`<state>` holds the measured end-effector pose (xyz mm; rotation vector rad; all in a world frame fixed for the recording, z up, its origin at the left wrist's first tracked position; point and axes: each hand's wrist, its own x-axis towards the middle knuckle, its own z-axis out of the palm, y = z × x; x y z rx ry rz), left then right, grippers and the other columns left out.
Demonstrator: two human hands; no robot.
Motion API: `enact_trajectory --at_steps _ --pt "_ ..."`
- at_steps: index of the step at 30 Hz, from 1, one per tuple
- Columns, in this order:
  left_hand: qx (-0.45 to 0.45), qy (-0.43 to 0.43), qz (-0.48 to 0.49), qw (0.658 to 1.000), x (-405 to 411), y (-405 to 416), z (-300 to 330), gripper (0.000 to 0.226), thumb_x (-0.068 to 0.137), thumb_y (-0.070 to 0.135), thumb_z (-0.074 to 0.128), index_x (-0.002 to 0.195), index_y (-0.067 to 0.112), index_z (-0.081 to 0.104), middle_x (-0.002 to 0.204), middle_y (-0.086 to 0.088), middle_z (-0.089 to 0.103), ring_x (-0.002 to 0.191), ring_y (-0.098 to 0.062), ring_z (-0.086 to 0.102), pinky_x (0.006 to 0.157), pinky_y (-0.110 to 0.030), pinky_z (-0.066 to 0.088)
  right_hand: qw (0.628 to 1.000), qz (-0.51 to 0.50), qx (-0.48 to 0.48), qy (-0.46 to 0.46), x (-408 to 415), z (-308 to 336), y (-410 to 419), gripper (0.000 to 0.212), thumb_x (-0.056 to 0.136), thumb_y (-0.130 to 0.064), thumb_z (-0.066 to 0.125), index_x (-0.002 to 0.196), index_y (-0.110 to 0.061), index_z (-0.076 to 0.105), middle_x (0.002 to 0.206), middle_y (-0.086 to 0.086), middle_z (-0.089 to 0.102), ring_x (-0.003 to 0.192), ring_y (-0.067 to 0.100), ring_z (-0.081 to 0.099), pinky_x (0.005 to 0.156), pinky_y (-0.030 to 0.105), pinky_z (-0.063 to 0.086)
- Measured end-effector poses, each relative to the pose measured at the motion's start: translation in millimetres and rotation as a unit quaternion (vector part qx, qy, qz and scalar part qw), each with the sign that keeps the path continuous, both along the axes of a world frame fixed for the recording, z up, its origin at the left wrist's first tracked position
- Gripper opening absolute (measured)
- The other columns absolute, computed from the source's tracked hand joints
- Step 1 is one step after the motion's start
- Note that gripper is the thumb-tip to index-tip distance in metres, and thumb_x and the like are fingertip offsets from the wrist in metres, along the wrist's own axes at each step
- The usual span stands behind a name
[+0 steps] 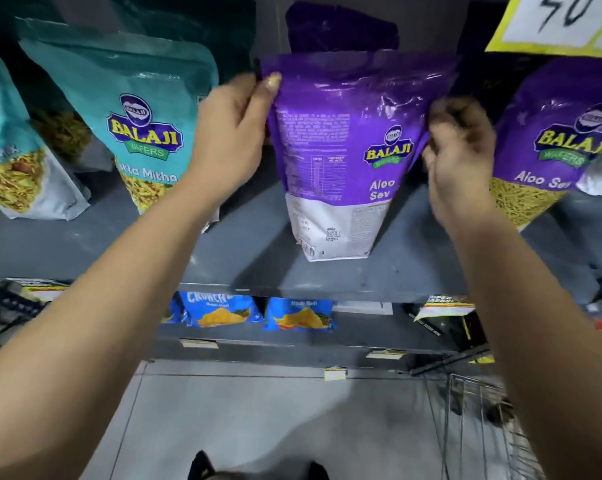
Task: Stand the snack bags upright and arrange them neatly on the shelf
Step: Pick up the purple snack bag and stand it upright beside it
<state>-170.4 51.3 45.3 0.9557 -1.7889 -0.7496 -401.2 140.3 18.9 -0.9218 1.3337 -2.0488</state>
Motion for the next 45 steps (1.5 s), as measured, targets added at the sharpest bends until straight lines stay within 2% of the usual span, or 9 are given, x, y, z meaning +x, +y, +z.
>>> enact_trajectory --at_steps 4,9,16,21,25,28,32,40,45 --pt "0.014 0.004 0.005 1.000 -1.8 -4.8 -4.4 0.044 0.095 0.053 0.045 0.062 0.024 0.039 0.053 0.002 0.043 0.054 -0.032 0.048 0.054 -0.041 0.040 0.999 0.018 0.040 -0.018 1.3 -6.5 1.0 0.013 0.098 -0.024 0.055 0.086 -0.019 0.052 0.081 0.007 0.053 0.074 0.015 0.044 0.069 0.033 0.035" --pt "0.236 -0.013 0.063 0.970 10.8 17.7 -61.6 0.076 0.069 0.091 0.039 0.085 0.022 0.067 0.087 -0.010 0.078 0.093 -0.032 0.073 0.095 -0.055 0.054 0.964 0.096 0.234 -0.083 -3.3 -58.5 -2.0 0.070 0.102 -0.056 0.029 0.146 -0.004 0.041 0.154 0.033 0.027 0.141 0.044 0.042 0.122 0.055 0.027" --pt "0.311 -0.036 0.000 0.950 -19.0 77.2 -144.9 0.012 0.085 0.024 0.059 0.096 0.029 0.059 0.073 0.012 0.070 0.066 0.007 0.064 0.064 -0.004 0.044 0.945 0.115 0.305 -0.043 7.8 -103.9 10.1 0.026 0.099 -0.011 0.044 0.105 -0.022 0.068 0.102 -0.004 0.077 0.095 0.014 0.071 0.089 0.029 0.057" --pt "0.315 -0.021 -0.098 0.944 -33.7 77.2 -147.0 0.091 0.057 0.024 0.087 0.128 0.010 0.032 0.127 -0.013 0.063 0.119 -0.027 0.063 0.104 -0.046 0.050 0.951 0.102 0.291 0.020 13.6 -111.1 7.2 0.017 0.102 -0.009 0.049 0.109 -0.007 0.064 0.088 0.008 0.069 0.070 0.015 0.063 0.073 0.031 0.056" --pt "0.289 -0.034 -0.101 0.951 -38.1 71.0 -151.9 0.120 0.044 0.036 0.096 0.141 0.016 0.029 0.135 0.003 0.058 0.121 -0.016 0.060 0.096 -0.019 0.050 0.955 0.122 0.258 0.084 10.8 -113.7 4.5 0.039 0.095 -0.006 0.062 0.133 -0.006 0.053 0.090 -0.002 0.069 0.085 0.013 0.061 0.086 0.030 0.052" --pt "0.223 -0.016 -0.056 0.973 -38.5 65.4 -158.0 0.095 0.048 0.024 0.098 0.125 0.023 0.043 0.119 0.010 0.051 0.117 -0.016 0.055 0.082 0.000 0.042 0.946 0.146 0.268 0.106 2.2 -120.4 11.5 0.064 0.087 -0.007 0.073 0.143 -0.017 0.043 0.124 0.005 0.061 0.112 0.009 0.061 0.091 0.014 0.051" --pt "0.300 -0.020 -0.107 0.948 -31.6 41.3 -149.3 0.059 0.046 0.006 0.086 0.096 0.022 0.058 0.093 0.000 0.065 0.086 -0.025 0.063 0.073 -0.037 0.054 0.939 0.196 0.264 0.098 -8.6 -124.9 12.7 0.096 0.076 -0.005 0.083 0.153 -0.018 0.027 0.157 0.005 0.041 0.144 0.014 0.042 0.116 0.030 0.038" --pt "0.389 -0.007 -0.066 0.919 -35.7 8.9 -128.6 0.018 0.055 -0.003 0.048 0.057 0.012 0.057 0.050 0.008 0.063 0.069 -0.027 0.054 0.046 -0.020 0.041 0.925 0.183 0.283 0.175 1.5 -110.5 0.4 0.088 0.043 -0.039 0.098 0.118 -0.042 0.052 0.103 -0.034 0.071 0.095 -0.018 0.066 0.070 0.003 0.052" --pt "0.400 -0.005 -0.249 0.882 -14.7 8.0 -93.3 0.042 0.072 -0.004 0.072 0.111 0.011 0.069 0.104 0.000 0.078 0.097 -0.018 0.073 0.078 -0.026 0.057 0.950 0.215 0.210 0.090 0.8 -82.5 2.3 0.060 0.062 -0.031 0.090 0.115 -0.020 0.064 0.108 -0.007 0.078 0.100 0.010 0.073 0.093 0.035 0.058"
